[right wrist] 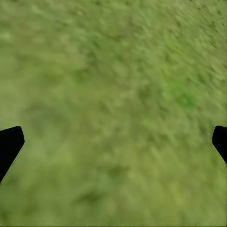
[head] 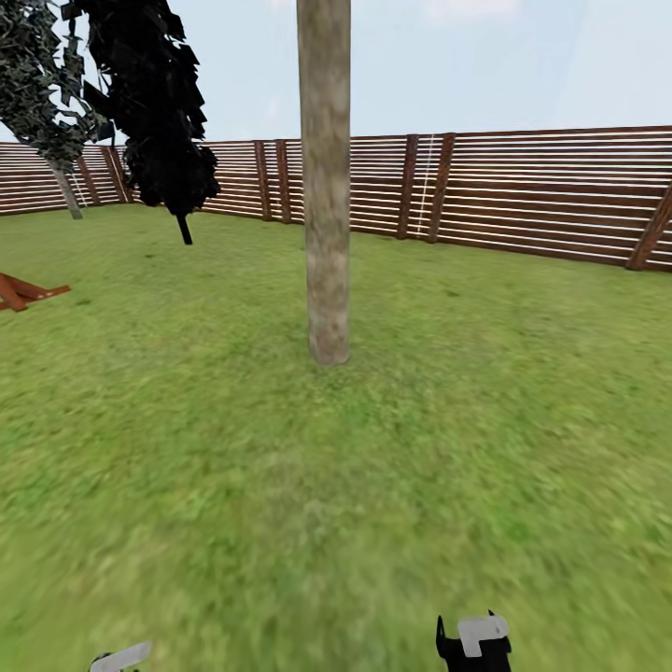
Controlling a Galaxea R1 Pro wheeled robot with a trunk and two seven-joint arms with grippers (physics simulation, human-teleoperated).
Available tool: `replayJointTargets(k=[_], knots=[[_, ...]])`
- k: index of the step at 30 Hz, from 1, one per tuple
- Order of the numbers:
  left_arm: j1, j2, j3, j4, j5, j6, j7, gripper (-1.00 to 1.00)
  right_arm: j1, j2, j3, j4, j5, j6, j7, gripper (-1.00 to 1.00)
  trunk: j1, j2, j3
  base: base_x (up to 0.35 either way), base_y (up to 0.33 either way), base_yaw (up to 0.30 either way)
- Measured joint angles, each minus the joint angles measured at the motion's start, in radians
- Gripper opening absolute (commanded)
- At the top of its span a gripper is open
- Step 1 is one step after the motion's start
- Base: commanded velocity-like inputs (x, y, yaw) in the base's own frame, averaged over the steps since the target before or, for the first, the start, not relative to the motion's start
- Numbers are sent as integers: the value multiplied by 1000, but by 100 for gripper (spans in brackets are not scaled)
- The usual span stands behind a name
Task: In the garden, pick up the pesticide atomizer on the floor and spray pesticide onto both trees until each tree trunk is fully covered.
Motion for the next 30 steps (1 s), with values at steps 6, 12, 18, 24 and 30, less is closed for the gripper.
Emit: replayJointTargets(k=[6,12,18,24,30], knots=[[0,0,0,0,0,0,0,-100,0,0,0,0,0,0,0,100,0,0,0,345,0,0],[0,0,0,0,0,0,0,-100,0,0,0,0,0,0,0,100,0,0,0,345,0,0],[0,0,0,0,0,-1,0,-100,0,2,0,0,0,0,0,100,0,0,0,345,0,0],[0,0,0,0,0,-1,0,-100,0,2,0,-2,-3,0,0,100,0,0,0,345,0,0],[0,0,0,0,0,0,0,-100,0,2,0,-1,-3,0,0,100,0,0,0,345,0,0]])
